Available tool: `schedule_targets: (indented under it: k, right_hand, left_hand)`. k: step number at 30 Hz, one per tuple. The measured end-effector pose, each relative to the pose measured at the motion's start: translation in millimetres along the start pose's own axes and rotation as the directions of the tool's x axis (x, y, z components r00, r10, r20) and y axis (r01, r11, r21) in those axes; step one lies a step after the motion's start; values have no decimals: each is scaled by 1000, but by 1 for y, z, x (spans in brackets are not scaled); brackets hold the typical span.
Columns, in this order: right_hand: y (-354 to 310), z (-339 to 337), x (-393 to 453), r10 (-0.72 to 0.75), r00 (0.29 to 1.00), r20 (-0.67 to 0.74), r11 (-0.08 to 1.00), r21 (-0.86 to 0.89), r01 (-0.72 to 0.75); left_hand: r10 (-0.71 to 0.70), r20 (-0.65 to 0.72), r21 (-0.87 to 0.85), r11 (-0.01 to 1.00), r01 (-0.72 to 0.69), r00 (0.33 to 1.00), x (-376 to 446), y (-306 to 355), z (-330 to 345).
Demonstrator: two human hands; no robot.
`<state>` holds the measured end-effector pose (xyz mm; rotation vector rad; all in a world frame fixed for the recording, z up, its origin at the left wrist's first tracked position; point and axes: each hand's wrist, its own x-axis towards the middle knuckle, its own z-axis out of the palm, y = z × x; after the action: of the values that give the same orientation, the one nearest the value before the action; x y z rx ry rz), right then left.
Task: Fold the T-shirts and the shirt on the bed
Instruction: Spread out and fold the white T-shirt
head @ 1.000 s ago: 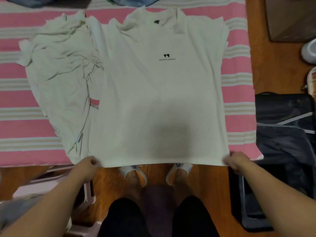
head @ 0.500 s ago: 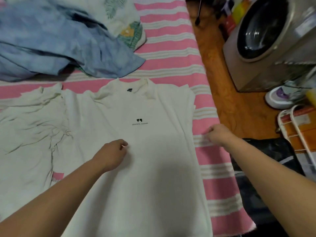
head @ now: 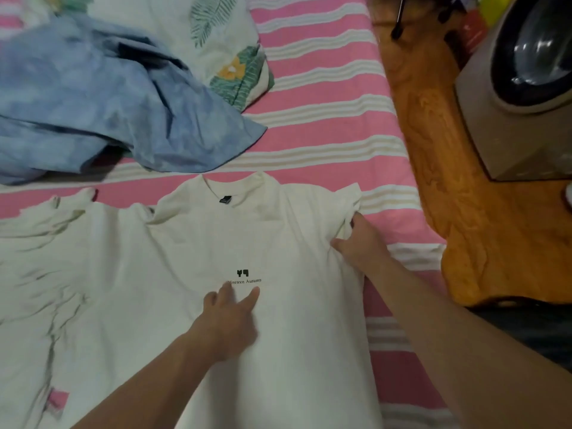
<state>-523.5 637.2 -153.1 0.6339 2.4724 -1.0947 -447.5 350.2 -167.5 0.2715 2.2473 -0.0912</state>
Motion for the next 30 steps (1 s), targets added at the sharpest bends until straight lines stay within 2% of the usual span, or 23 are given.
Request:
schedule_targets:
  k: [2,3,4,5,6,8,9,12,15,19,20,22,24,25,27,30]
  right_hand:
    - [-2,-14,-7,0,1000,3,990,138,0]
    - [-4,-26,-14,27,997,-66,978,206,-13]
    - [-4,-37,-23,61,984,-170,962,272,-12]
    - [-4,-51,-35,95,952,-292,948,317,3]
    - [1,-64,-48,138,895,-424,939,343,18]
    - [23,-81,-72,242,768,-592,926,378,0]
    - [36,-83,-81,280,750,-599,927,373,-49]
    - [72,-69,-79,387,821,-419,908,326,-262]
    - [67,-71,-69,377,834,-402,916,295,-272]
    - [55,-80,-43,415,840,-350,896,319,-309]
    - [53,-82,-37,419,837,-352,896,309,-318]
    - [48,-86,-28,413,835,-364,904,274,-328]
    - [43,-92,-17,413,830,-374,906,265,-331]
    - [41,-94,-10,397,838,-376,912,263,-314]
    - [40,-97,4,361,865,-348,921,280,-272]
    - [43,-98,15,331,876,-351,931,274,-242]
  left_hand:
    - [121,-118,160,982,-101,986,1,-4,-6]
    - [147,-107,250,961,-116,983,-4,-1,-14]
    - [205,-162,323,935,-145,965,-5,2,-14]
    - [219,-89,350,920,-176,972,-8,5,-18]
    - [238,-90,327,924,-197,967,-7,7,-14]
    - [82,98,268,958,-106,992,-5,7,-10]
    - [40,141,253,965,-75,989,-4,6,-10]
    - [65,183,222,969,-106,981,0,3,-4]
    - [-14,164,119,993,-5,986,-1,5,-8]
    - [-30,114,140,990,13,993,-6,18,-30]
    - [-16,41,131,991,10,999,-2,22,-43]
    - [-2,-212,54,998,14,977,12,34,-79]
    - [-86,-469,-149,989,18,879,42,36,-112]
    - [-129,-550,-238,971,-6,825,60,36,-127]
    - [-211,-582,-368,930,-23,785,93,37,-155]
    - [-307,-488,-537,843,-4,817,118,37,-179]
